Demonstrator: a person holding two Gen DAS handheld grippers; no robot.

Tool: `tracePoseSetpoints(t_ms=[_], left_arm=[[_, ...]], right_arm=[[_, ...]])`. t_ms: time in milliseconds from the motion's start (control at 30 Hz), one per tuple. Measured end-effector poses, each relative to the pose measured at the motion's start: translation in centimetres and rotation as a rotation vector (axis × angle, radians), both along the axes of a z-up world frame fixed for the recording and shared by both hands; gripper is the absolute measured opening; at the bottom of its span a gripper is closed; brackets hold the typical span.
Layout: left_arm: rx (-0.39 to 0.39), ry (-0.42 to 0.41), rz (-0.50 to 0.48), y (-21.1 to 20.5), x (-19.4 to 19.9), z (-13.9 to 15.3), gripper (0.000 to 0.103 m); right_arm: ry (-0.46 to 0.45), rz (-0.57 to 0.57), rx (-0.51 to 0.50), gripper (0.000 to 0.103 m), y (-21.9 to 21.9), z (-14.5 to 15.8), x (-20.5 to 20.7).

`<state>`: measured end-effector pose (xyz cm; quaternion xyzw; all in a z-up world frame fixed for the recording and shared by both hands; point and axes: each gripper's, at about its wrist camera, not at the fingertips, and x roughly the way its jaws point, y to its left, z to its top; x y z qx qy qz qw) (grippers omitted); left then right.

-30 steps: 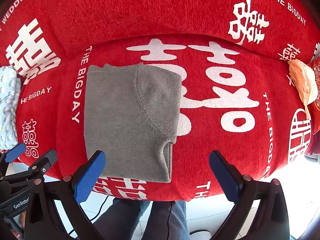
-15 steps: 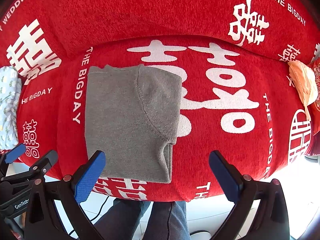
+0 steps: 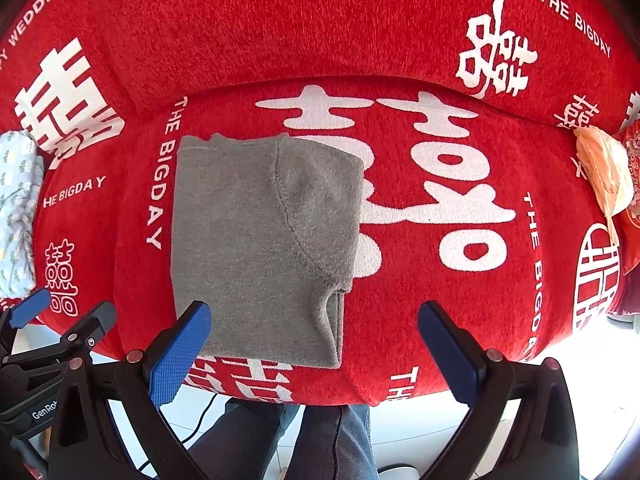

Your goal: Fold small clothes

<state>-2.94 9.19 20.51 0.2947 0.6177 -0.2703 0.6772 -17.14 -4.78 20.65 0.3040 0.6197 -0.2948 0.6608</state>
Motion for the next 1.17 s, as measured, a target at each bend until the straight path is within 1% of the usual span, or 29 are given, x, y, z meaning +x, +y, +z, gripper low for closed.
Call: tracePoseSetpoints(t_ms=[867, 1033, 1167], left_arm=[[0.003, -0.029, -0.009, -0.31, 0.24, 0.35, 0.103], [-0.018, -0.049, -0.009, -0.50, 0.50, 0.86, 0.103], [-0.019, -0.053, -0.015, -0.78, 0.58, 0.91, 0.103]], right_arm=[[0.016, -0.008, -0.018, 0.103, -0.16, 0.18, 0.04], [0.016, -0.011, -0.017, 0.103, -0.18, 0.17, 0.08], [0.017, -0.009, -0.016, 0.103, -0.37, 0.00, -0.03]])
